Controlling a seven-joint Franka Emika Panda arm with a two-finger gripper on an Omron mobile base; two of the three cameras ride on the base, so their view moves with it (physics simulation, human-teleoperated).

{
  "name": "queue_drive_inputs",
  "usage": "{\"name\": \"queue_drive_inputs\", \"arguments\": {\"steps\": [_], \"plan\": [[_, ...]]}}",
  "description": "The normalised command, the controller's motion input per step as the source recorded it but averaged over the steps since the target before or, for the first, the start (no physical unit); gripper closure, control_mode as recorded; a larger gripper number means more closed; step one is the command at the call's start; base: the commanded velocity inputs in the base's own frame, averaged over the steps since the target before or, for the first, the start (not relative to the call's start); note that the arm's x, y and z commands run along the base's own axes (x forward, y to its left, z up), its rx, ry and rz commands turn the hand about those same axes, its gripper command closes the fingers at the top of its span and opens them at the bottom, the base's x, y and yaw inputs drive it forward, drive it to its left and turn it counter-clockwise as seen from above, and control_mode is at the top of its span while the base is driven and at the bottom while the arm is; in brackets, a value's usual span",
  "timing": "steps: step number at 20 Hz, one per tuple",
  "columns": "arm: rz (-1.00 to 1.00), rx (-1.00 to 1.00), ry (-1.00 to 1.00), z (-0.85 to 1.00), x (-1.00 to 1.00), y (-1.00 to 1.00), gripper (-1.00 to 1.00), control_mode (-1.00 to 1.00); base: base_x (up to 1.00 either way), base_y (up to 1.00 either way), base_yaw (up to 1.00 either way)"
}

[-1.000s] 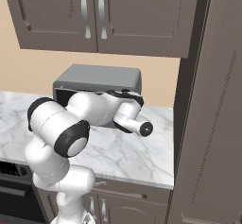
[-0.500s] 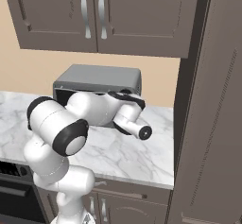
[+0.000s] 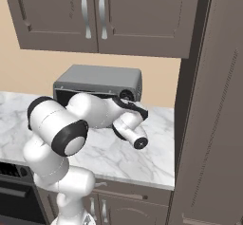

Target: Pick up the bagel from the plate, place it on the toaster oven rack, close the door, and set the timer.

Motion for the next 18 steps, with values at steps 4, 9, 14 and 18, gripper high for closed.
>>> {"name": "queue_drive_inputs", "arguments": {"steps": [4, 9, 14, 18], "plan": [[-0.22, 0.39, 0.05, -0.12, 0.00, 0.00, 1.00, -1.00, 0.00, 0.00, 0.00], [-0.23, 0.38, 0.07, -0.12, 0.00, 0.00, 1.00, -1.00, 0.00, 0.00, 0.00], [-0.23, 0.39, 0.09, -0.09, 0.03, 0.00, 1.00, -1.00, 0.00, 0.00, 0.00], [-0.22, 0.40, 0.12, -0.06, 0.08, 0.00, 1.00, -1.00, 0.00, 0.00, 0.00]]}}
